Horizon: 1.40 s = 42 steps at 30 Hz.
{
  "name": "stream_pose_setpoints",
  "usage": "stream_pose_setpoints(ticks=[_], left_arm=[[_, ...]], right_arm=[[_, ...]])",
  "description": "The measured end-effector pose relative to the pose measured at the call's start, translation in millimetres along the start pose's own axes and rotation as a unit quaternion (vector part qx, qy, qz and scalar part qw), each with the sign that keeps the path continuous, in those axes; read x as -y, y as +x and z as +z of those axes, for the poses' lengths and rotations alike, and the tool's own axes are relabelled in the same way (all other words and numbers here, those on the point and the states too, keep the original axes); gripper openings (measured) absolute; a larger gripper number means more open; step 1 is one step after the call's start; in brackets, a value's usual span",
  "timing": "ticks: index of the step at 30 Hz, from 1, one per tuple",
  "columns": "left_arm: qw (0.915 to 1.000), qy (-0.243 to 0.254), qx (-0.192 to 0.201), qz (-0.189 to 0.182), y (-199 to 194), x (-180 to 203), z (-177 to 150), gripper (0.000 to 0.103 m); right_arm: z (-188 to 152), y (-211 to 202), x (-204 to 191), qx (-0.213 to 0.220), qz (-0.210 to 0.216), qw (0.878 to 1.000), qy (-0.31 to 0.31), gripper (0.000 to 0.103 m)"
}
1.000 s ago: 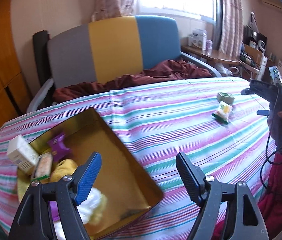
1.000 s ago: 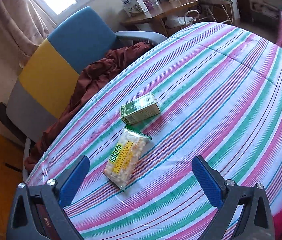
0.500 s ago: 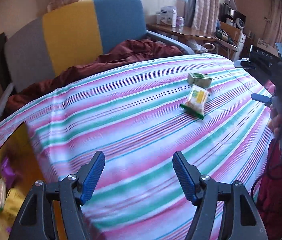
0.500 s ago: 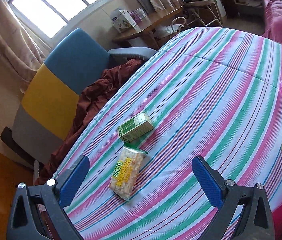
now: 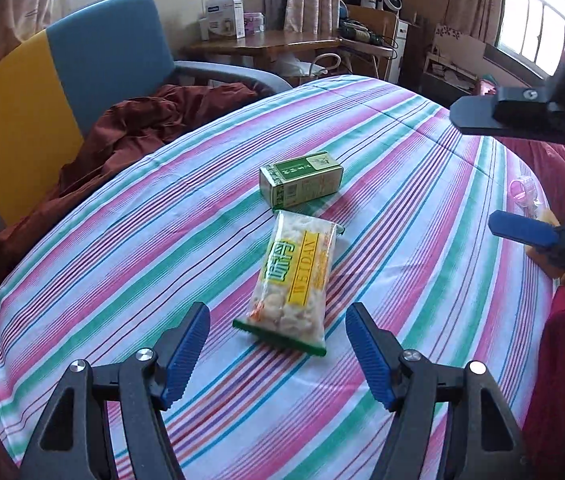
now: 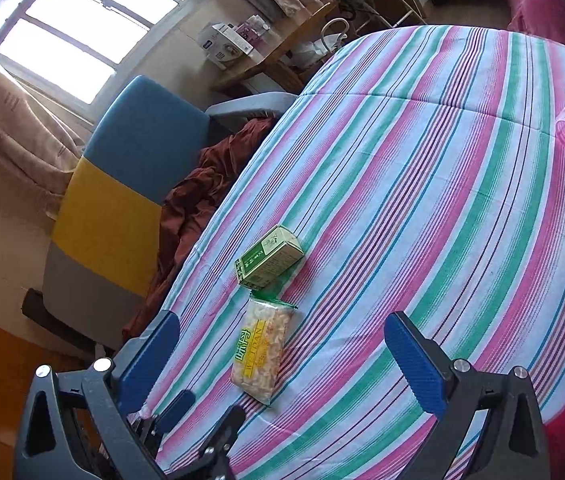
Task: Organize objects
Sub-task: 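Move the left gripper to the WEIDAN snack bag and grasp it, then lift the WEIDAN bag with the left gripper while the right gripper grasps the green box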
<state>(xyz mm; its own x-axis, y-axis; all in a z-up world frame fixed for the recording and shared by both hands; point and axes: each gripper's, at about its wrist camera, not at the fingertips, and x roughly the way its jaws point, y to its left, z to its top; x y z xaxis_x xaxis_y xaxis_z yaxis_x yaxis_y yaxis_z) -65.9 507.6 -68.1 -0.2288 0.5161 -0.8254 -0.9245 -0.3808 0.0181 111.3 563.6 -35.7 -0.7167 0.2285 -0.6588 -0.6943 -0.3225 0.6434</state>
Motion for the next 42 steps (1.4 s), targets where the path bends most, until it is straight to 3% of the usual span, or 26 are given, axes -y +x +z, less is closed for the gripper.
stream_pose_setpoints(ticks=[8,9,11,13,19,23,29,35,37,42], left_arm=[[0.9991,0.004,-0.040,0.009,54,0,15,0.071],[0.9994,-0.005,-0.034,0.005,54,-2,15,0.068],[0.9993,-0.026,-0.025,0.001,50,-6,12,0.044],[0.9991,-0.036,-0.024,0.001,43,-9,4,0.042],[0.9967,-0.073,-0.023,0.025,3,-15,-51,0.042],[0.9908,-0.113,-0.021,0.072,-27,-25,-93,0.042],[0.9856,-0.144,0.030,0.083,-59,-31,-143,0.042],[0.9851,-0.144,0.041,0.085,-58,-28,-143,0.042],[0.9848,-0.146,0.046,0.081,-57,-29,-143,0.042],[0.9843,-0.150,0.054,0.075,-56,-30,-146,0.042]], right_arm=[[-2,8,1,-0.020,0.009,1.000,0.005,0.103],[-2,9,0,-0.022,0.009,1.000,0.002,0.103],[-2,10,-1,-0.023,0.009,1.000,-0.003,0.103],[-2,10,-2,-0.024,0.010,1.000,-0.007,0.103],[-4,14,-6,-0.034,0.002,0.999,-0.024,0.103],[-10,22,-14,-0.054,-0.011,0.997,-0.054,0.103],[-22,37,-29,-0.078,-0.043,0.990,-0.109,0.103],[-21,47,-43,-0.095,-0.087,0.981,-0.148,0.103],[-13,54,-54,-0.081,-0.115,0.974,-0.177,0.103],[15,97,-74,-0.069,-0.165,0.960,-0.217,0.103]])
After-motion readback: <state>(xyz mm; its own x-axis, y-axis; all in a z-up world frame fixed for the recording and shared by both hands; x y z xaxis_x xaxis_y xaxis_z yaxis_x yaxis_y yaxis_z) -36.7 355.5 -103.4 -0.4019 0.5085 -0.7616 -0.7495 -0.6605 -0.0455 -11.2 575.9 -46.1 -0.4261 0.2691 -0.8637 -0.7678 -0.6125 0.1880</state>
